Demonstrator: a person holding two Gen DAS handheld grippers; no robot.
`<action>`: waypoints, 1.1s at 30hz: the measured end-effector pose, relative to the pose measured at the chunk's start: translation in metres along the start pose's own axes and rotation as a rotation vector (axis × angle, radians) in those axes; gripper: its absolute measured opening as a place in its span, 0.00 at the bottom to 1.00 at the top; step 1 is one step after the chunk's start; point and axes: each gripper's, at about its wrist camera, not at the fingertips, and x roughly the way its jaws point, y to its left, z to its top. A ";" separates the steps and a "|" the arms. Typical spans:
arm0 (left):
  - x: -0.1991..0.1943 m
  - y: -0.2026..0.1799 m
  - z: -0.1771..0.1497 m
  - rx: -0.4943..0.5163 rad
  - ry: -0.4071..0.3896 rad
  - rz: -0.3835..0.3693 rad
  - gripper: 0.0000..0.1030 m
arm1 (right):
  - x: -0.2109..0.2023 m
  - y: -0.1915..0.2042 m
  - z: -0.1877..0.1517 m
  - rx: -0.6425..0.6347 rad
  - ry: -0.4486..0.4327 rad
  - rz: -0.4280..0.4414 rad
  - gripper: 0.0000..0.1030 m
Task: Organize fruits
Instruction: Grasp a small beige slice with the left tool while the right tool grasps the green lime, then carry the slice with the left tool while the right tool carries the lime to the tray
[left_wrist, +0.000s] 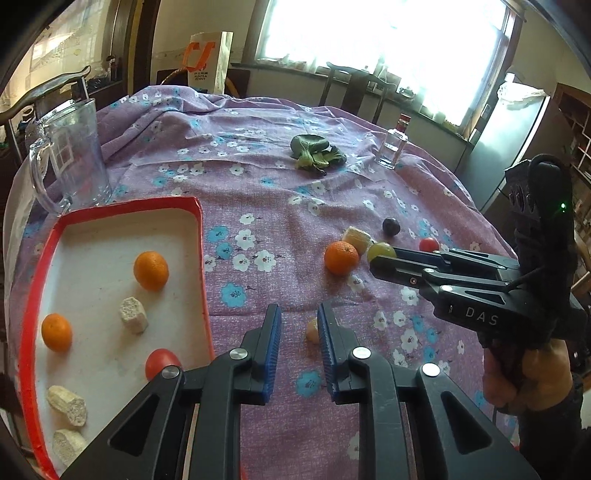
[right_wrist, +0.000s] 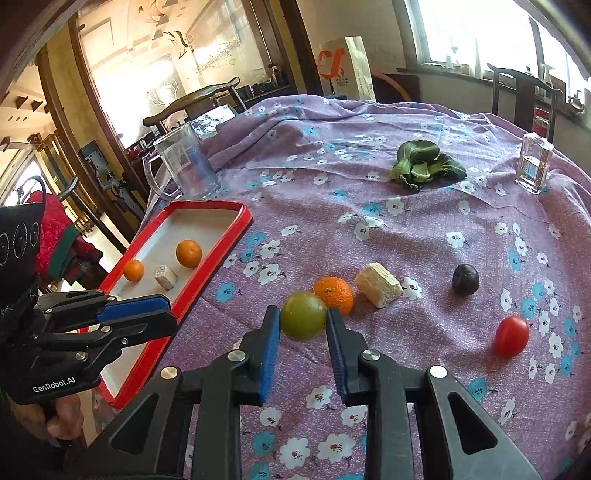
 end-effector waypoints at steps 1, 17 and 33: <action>-0.002 0.002 -0.001 -0.001 -0.002 0.002 0.18 | 0.001 0.002 0.000 -0.003 0.000 0.000 0.25; 0.063 -0.026 0.000 0.046 0.120 -0.009 0.33 | -0.017 -0.022 -0.017 0.052 -0.004 -0.044 0.25; 0.049 -0.030 0.001 0.092 0.079 0.062 0.24 | -0.032 -0.022 -0.015 0.065 -0.037 -0.024 0.25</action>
